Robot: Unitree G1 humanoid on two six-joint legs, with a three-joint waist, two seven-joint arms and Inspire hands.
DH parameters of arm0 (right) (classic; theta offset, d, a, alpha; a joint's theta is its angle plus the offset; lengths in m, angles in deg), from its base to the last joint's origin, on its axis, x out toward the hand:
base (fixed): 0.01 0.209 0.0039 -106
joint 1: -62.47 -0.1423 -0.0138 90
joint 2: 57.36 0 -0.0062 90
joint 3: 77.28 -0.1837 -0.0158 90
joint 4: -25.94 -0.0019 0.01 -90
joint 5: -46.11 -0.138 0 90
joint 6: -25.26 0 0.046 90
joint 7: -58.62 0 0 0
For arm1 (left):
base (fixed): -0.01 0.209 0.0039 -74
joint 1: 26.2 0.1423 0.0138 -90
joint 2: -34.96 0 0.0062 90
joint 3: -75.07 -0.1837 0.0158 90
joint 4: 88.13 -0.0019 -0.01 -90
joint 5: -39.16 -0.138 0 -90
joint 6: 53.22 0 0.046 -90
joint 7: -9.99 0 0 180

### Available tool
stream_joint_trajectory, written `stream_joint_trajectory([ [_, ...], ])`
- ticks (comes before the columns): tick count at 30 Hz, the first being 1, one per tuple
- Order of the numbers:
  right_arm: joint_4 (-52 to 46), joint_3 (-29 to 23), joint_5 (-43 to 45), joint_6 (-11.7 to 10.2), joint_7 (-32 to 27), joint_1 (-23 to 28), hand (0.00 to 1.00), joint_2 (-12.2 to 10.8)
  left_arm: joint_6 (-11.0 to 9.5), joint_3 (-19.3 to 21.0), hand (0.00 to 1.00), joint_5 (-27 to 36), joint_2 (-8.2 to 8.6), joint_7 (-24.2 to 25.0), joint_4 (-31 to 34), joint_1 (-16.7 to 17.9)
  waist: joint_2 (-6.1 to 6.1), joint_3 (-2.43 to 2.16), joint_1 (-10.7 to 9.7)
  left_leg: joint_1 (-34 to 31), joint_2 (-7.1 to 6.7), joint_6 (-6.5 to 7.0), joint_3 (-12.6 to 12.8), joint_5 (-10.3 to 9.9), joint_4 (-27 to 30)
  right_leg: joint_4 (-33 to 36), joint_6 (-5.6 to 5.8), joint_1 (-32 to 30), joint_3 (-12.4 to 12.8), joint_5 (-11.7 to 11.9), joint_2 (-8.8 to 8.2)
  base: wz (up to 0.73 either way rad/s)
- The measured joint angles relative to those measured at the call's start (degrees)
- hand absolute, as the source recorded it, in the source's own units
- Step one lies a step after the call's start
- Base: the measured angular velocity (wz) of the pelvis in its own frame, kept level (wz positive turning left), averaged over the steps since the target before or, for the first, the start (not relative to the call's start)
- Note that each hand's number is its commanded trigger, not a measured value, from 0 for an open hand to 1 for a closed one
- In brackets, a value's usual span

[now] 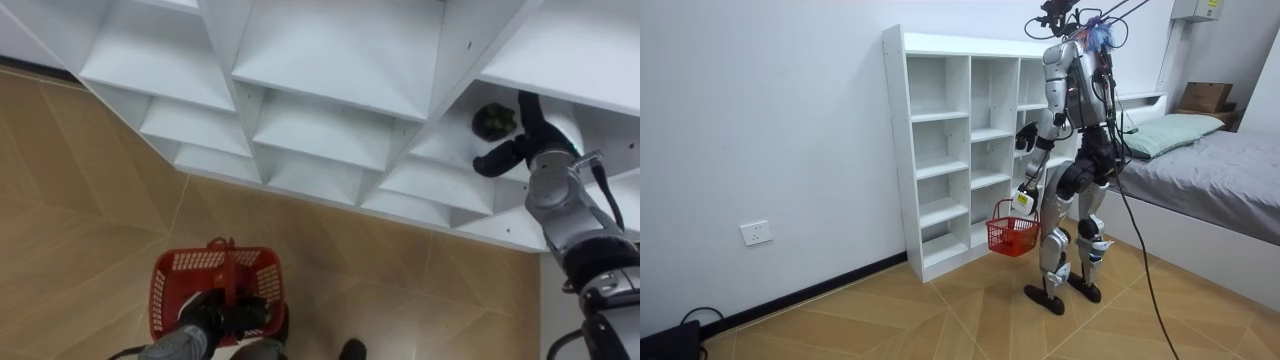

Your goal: Collect fruits from the closet

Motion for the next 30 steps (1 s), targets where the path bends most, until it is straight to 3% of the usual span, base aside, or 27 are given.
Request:
stream_joint_trajectory([
  [14,-0.2,0.9,0.7,0.2,0.1,-0.9,0.00,0.5,-0.4,-1.0,1.00,0.9,-0.17,0.2,-0.6,-0.7,-0.79,0.10,0.0,-0.5,-0.04,0.02,0.0,0.0,0.1,0.2,0.00,-0.5,0.0,0.0,-0.05,0.00],
  [22,-0.3,5.9,3.0,1.2,3.0,-1.7,0.00,0.8,-0.6,-4.2,1.00,1.1,-1.10,0.2,-0.6,-0.6,-0.86,0.05,0.0,-0.5,-0.17,0.19,0.1,0.5,0.1,1.1,0.00,-0.9,0.0,0.0,-0.29,0.00],
  [30,-0.2,7.9,3.6,1.3,6.5,-1.8,0.00,1.5,-0.7,-4.5,1.00,1.1,-1.21,0.4,-1.6,-0.5,-0.85,0.06,0.3,-0.5,-0.20,0.28,0.0,1.2,-0.1,1.7,-0.15,-1.1,-0.5,0.1,-0.45,0.01],
])
